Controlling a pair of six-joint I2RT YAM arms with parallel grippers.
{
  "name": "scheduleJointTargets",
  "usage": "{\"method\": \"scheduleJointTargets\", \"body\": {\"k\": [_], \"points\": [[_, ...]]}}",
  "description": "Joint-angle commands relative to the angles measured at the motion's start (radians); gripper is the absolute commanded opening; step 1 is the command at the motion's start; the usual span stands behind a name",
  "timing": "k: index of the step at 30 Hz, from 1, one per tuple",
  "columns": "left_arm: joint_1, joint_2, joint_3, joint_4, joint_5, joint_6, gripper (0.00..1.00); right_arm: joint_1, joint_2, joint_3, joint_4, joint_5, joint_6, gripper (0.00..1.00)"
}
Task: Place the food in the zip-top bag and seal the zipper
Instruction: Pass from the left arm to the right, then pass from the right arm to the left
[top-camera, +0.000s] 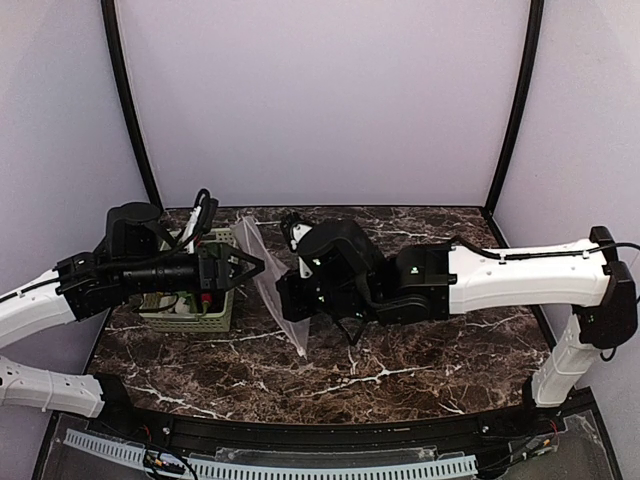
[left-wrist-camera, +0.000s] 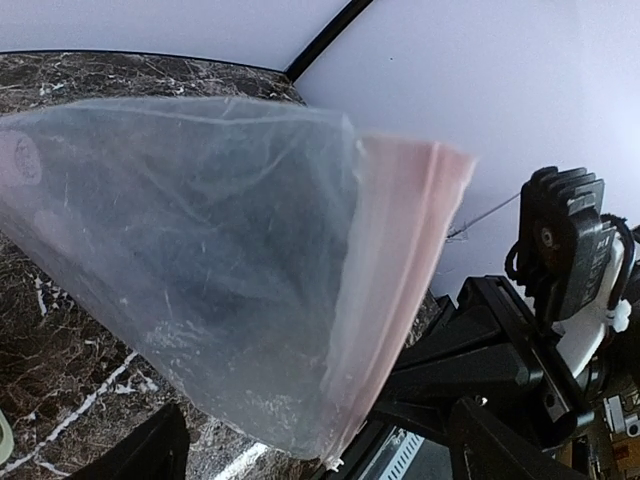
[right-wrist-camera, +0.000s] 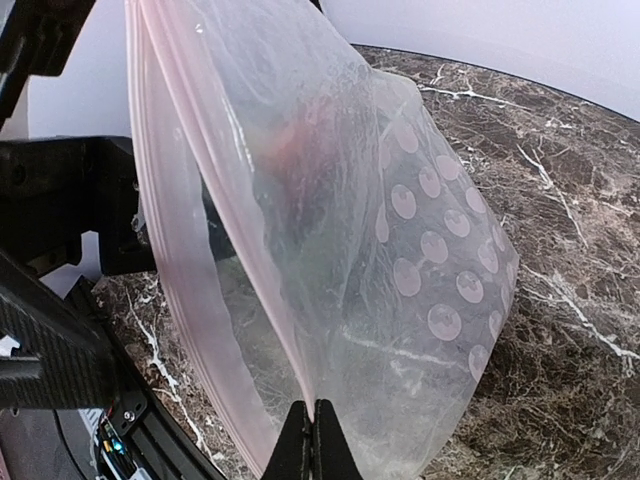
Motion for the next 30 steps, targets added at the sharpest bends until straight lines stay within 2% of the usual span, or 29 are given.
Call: {"method": "scheduleJointTargets", "body": {"k": [1, 5, 12, 25, 27, 30], "points": [[0.004, -0.012, -0.027, -0.032, 0.016, 0.006, 0.89, -0.005, -0.002, 0.053, 0.010, 0.031, 0.010, 0.00], [0.004, -0.011, -0.052, -0.029, -0.014, -0.014, 0.77, -0.004, 0.007, 0.064, 0.016, 0.020, 0.011, 0.00], [0.003, 0.016, -0.065, -0.015, -0.023, -0.027, 0.64, -0.004, 0.014, 0.067, 0.021, 0.010, 0.010, 0.00], [-0.002, 0.067, -0.033, 0.013, -0.006, -0.018, 0.51, -0.004, 0.044, 0.089, 0.005, 0.010, 0.016, 0.00], [-0.003, 0.070, -0.028, 0.006, -0.011, -0.018, 0.47, -0.003, 0.041, 0.090, -0.001, 0.015, 0.018, 0.00], [-0.004, 0.068, -0.026, -0.011, -0.026, -0.017, 0.35, -0.004, 0.032, 0.078, -0.005, 0.024, 0.026, 0.00]]}}
